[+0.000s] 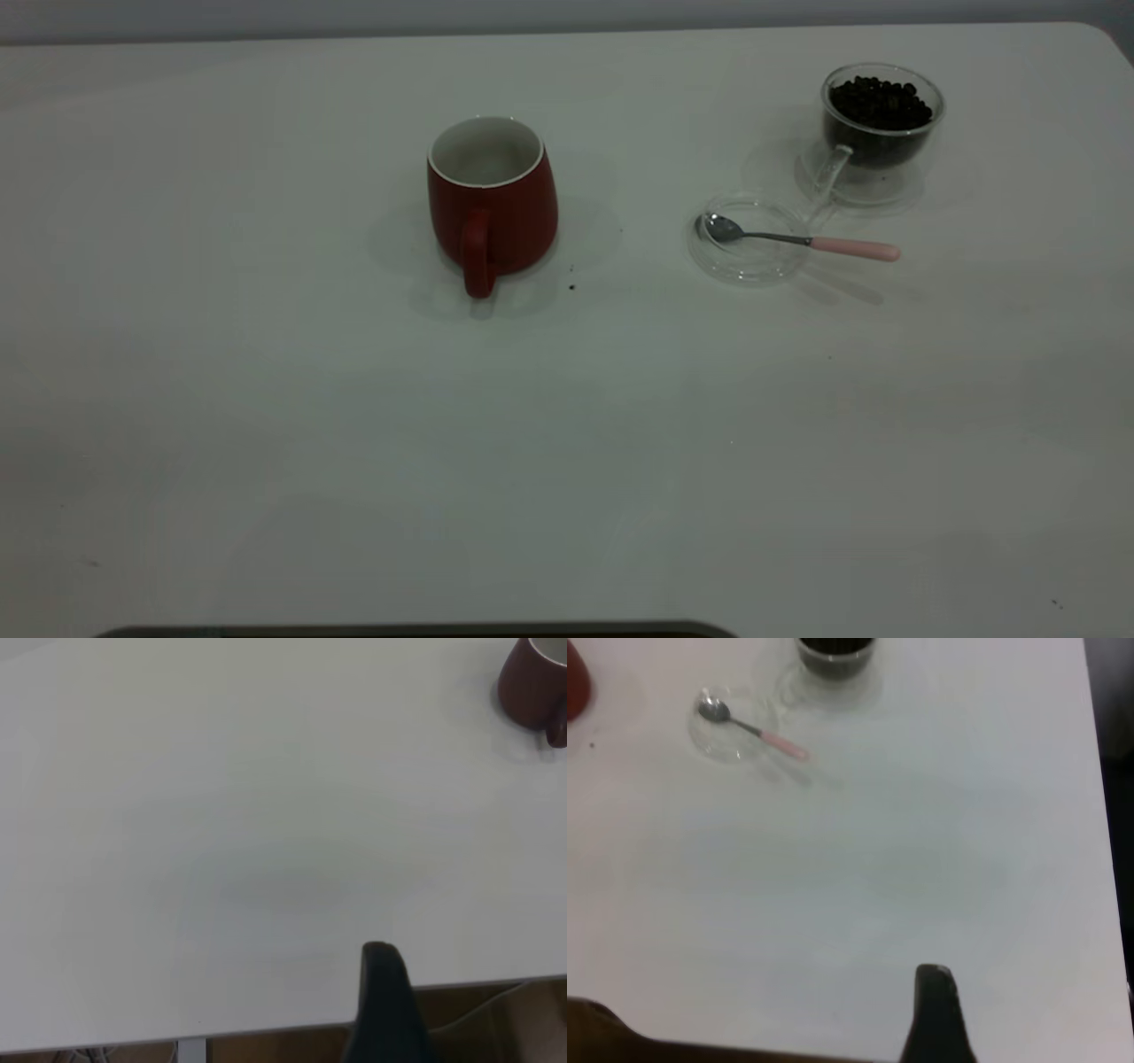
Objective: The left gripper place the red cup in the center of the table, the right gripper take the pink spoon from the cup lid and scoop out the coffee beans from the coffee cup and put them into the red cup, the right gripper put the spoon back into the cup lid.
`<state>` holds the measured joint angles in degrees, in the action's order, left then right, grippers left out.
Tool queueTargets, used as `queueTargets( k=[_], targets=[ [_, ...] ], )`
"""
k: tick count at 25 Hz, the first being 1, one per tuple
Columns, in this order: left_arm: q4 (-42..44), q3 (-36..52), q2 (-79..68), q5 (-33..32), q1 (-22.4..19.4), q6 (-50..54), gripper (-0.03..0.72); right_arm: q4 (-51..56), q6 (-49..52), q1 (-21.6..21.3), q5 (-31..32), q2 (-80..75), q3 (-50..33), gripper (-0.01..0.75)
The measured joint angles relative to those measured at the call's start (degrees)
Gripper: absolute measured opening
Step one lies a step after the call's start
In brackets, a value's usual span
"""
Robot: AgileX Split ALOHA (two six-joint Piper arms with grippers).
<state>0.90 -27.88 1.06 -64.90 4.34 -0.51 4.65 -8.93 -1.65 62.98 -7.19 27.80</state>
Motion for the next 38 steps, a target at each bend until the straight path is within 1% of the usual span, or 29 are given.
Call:
queueTargets(
  k=[7, 27, 33, 38],
  targets=[
    [0.0, 0.0, 0.0, 0.0, 0.0, 0.0, 0.569, -1.4, 1.9, 0.5, 1.0, 5.2, -0.7, 0.591],
    [0.0, 0.0, 0.0, 0.0, 0.0, 0.2, 0.569, -1.5, 2.5, 0.5, 1.3, 5.3, -0.8, 0.591],
    [0.0, 0.0, 0.0, 0.0, 0.0, 0.2, 0.569, -4.7, 7.0, 0.5, 1.3, 5.3, -0.8, 0.591],
    [0.0, 0.0, 0.0, 0.0, 0.0, 0.2, 0.569, -5.4, 7.7, 0.5, 1.3, 5.3, -0.8, 0.591]
  ],
)
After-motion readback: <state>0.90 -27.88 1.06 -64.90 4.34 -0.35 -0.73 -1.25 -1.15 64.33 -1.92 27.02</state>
